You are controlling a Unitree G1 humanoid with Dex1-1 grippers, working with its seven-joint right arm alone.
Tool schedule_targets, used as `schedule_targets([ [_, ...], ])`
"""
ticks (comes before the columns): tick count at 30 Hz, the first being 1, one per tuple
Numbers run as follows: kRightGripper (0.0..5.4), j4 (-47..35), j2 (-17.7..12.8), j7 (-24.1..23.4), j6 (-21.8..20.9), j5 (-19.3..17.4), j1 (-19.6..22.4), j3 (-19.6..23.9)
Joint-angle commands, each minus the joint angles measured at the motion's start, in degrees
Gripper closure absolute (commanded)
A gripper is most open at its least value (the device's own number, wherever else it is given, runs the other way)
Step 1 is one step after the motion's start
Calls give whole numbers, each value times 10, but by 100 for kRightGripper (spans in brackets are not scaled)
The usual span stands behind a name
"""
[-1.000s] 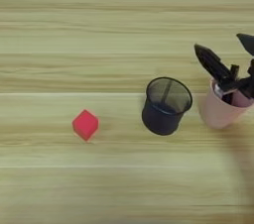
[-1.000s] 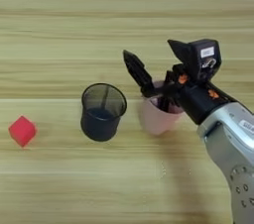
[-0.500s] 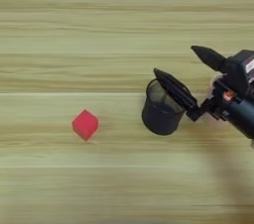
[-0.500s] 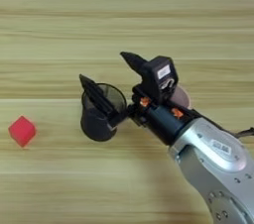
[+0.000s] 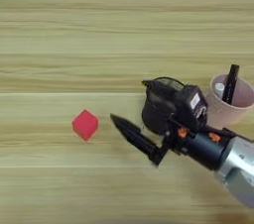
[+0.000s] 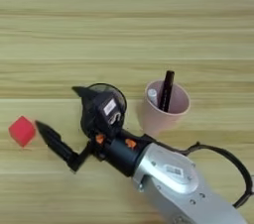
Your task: Move the objects on the table
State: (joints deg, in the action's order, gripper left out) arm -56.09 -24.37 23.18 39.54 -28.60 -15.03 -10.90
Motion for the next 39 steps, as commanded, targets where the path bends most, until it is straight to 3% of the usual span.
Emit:
schedule_targets([
  [1,5,24,3,0,-50,41,-6,-47],
  [8,5,96,22,-8,-102,101,-18,-94],
  [18,5,222,74,-42,-192,189,-17,-123],
  [26,5,291,112,-55,-214,201,-9,-108],
  [39,5,318,130,-63,-247,231,-7,-101],
])
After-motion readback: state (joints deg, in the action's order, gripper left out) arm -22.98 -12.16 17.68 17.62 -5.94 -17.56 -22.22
